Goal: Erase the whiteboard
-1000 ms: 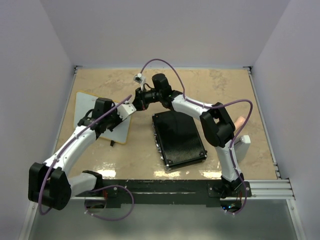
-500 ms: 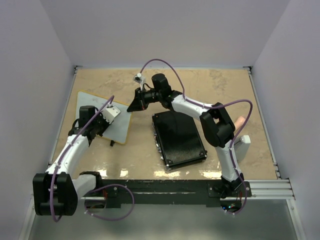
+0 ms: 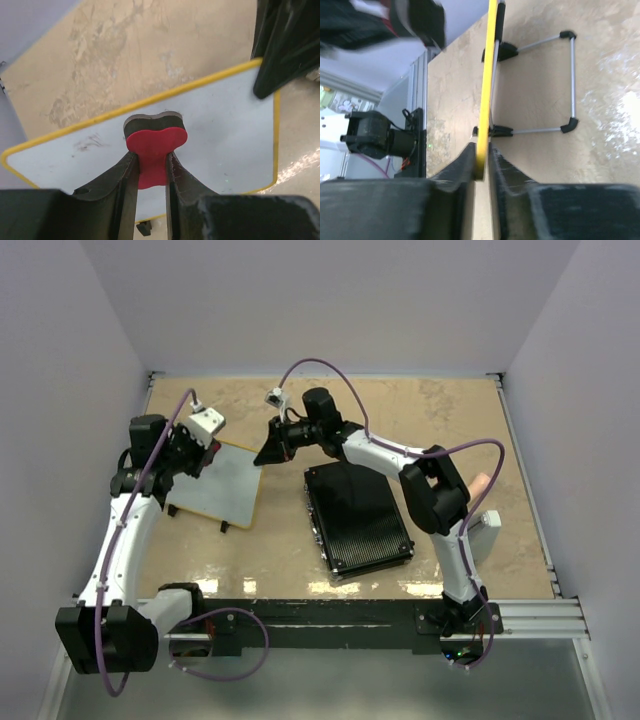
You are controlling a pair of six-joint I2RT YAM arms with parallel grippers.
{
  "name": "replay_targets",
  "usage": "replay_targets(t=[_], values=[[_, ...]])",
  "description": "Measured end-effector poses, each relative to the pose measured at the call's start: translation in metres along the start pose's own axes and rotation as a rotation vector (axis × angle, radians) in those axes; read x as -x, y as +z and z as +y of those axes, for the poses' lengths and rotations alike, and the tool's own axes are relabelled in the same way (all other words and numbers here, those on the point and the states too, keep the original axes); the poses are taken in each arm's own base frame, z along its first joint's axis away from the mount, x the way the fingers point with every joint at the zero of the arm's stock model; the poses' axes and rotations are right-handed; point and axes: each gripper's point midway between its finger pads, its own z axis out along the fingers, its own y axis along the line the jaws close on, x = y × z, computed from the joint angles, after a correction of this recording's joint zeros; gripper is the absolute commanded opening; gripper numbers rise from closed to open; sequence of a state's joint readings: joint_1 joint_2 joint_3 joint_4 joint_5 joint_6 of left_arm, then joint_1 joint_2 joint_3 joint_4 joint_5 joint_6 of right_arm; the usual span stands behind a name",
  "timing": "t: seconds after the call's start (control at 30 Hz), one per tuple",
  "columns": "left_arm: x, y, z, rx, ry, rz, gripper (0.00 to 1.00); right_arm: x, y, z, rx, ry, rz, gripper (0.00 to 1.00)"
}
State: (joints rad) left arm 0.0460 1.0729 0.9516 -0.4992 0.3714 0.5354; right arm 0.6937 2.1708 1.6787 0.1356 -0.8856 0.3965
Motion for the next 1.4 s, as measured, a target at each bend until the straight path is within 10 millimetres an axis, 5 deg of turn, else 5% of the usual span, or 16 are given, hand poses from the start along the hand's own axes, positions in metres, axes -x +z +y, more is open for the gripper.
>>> replay_targets(t=[0.1,0.3,0.5,0.63,0.8,0.9,1.03,1.17,1.4], values=[[0.031,-0.009,0.007,0.002,-0.020,-0.068,0.00,-0.007,0.003,0.004,0.009,0.005,0.025,0.31],[0.056,-0.016,0.009,-0.024,-0.056,-0.106,0.00,-0.021,0.010,0.014,0.031,0.016,0.070,0.53],[0.070,-0.023,0.000,-0.093,-0.067,-0.133,0.00,-0.018,0.007,0.012,0.024,0.007,0.069,0.96],[0.074,-0.028,-0.018,-0.190,-0.021,-0.134,0.02,-0.007,-0.002,0.004,0.004,0.004,0.046,0.99],[0.055,-0.025,-0.085,-0.397,0.095,-0.075,0.08,0.024,-0.041,-0.013,-0.066,0.002,-0.030,0.99],[0.026,-0.026,-0.141,-0.556,0.166,-0.017,0.08,0.048,-0.078,-0.012,-0.116,-0.020,-0.095,0.99],[-0.016,-0.023,-0.184,-0.675,0.218,0.085,0.11,0.069,-0.123,-0.005,-0.168,-0.054,-0.165,0.99],[-0.050,-0.008,-0.206,-0.708,0.262,0.190,0.23,0.063,-0.144,-0.002,-0.208,-0.051,-0.183,0.99],[-0.086,0.021,-0.223,-0.675,0.306,0.313,0.54,0.025,-0.148,-0.016,-0.242,0.019,-0.117,0.99]])
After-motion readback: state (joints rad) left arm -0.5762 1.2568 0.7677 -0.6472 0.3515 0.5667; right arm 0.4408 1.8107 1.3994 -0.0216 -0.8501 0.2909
